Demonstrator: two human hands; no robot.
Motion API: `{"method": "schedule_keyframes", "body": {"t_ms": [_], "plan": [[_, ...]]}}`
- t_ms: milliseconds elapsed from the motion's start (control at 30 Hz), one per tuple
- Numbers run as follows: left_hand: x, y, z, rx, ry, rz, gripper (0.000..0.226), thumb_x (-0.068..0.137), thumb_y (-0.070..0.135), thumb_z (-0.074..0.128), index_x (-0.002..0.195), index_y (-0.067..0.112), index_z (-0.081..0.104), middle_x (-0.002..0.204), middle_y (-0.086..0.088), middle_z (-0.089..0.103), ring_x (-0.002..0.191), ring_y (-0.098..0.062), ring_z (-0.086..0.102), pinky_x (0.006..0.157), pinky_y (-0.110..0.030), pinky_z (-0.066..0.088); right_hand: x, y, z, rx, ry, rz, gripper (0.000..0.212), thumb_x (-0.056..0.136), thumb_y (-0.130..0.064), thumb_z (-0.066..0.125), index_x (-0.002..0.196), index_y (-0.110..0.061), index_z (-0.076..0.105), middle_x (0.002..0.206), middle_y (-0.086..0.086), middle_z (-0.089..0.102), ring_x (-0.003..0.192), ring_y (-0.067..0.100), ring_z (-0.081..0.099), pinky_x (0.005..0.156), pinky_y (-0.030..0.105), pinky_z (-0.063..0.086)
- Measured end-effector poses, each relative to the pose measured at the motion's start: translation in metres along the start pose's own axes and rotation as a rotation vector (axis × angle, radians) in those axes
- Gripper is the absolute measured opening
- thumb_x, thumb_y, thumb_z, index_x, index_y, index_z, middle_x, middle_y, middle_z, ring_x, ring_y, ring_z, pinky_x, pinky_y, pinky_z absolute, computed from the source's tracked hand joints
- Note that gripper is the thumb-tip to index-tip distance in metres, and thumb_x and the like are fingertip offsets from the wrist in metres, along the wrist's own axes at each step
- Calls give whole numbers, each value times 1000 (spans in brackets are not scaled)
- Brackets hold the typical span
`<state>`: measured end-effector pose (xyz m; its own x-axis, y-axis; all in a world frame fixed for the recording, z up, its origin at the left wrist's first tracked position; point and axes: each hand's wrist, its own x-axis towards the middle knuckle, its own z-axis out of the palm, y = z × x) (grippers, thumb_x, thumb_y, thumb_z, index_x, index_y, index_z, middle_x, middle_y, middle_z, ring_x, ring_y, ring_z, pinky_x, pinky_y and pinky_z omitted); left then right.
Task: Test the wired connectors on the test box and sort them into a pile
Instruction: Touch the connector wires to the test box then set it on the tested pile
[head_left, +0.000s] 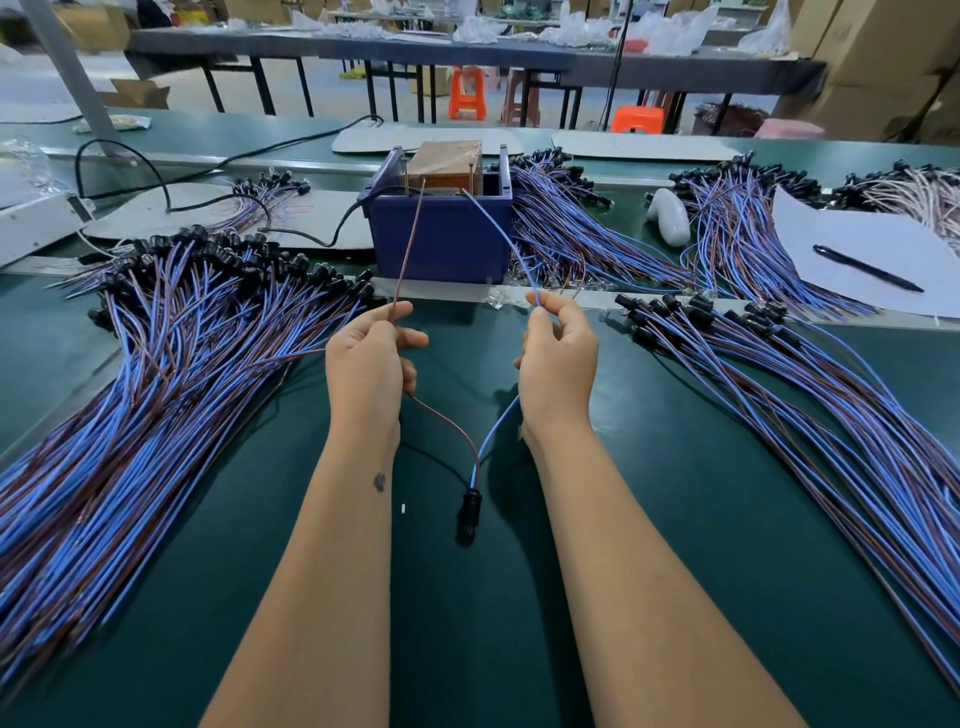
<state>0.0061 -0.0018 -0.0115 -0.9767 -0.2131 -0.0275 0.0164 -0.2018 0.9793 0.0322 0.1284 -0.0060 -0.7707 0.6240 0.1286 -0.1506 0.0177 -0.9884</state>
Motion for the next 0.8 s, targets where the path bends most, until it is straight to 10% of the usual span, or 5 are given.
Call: {"method": "schedule_keyframes", "body": {"t_ms": [800], "plan": [[5, -2, 0, -24, 30, -41, 35, 90, -4, 43, 102, 20, 65, 67, 7, 72, 38, -6, 46, 40, -17, 40, 1, 2, 1, -5, -10, 15, 23, 99, -13, 42, 106, -24, 61, 60, -2, 50, 52, 7, 44, 57, 26, 43]]}}
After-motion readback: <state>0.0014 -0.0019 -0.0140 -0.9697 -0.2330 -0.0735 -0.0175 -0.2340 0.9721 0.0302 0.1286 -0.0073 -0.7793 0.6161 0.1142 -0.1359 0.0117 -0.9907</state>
